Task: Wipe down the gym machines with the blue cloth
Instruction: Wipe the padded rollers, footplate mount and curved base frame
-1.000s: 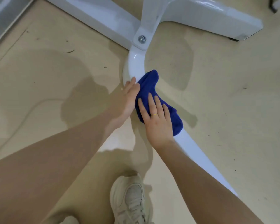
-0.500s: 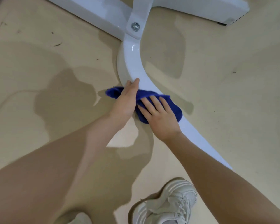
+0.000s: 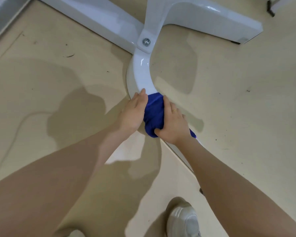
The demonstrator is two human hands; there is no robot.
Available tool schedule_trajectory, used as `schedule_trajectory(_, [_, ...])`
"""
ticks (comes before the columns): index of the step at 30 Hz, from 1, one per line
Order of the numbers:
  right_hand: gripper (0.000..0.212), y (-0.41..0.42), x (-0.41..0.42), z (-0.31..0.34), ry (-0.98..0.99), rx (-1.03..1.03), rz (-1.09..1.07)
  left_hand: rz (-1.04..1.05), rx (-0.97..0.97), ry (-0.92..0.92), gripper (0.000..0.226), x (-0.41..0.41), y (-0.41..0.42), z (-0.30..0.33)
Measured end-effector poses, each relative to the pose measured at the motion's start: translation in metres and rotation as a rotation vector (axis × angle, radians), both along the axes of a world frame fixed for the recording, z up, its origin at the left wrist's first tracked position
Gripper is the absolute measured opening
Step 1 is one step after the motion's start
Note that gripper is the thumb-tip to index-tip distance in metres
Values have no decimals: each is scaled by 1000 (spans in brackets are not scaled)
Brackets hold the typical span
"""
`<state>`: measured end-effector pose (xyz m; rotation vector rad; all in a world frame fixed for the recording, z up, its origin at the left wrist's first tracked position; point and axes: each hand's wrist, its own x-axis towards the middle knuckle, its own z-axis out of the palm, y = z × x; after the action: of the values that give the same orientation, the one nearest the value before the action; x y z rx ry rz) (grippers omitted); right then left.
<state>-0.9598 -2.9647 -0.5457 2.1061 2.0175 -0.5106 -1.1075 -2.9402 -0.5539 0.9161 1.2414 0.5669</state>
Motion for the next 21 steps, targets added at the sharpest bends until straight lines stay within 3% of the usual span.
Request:
schedule_trajectory(4, [82,30,-20,-13,-53,13,-51,35,34,-81,50,4,-7,-7])
schedule_trajectory(7, [86,41,-40,-26,-110,162,-33,140,-19,-127,40,5,-6,-13])
schedule_trajectory(10, [95,9,-18,-24,-219,128,17,182,-113,-93,28,3,-5,-16])
schedule_trajectory(13, [101,-39,22,-25,-351,260,26,202,-143,-67,33,8,-6,-20])
schedule_trajectory(16, [102,-53,34,-30,-424,249,32,218,-133,-73,39,15,-13,-19])
schedule_trajectory(18, [99,-42,24,-29,-472,254,111,216,-129,-80,49,16,-16,-17])
schedule_trajectory(21, [85,-26,11,-30,-425,329,294,167,-149,-135,45,16,-19,-18])
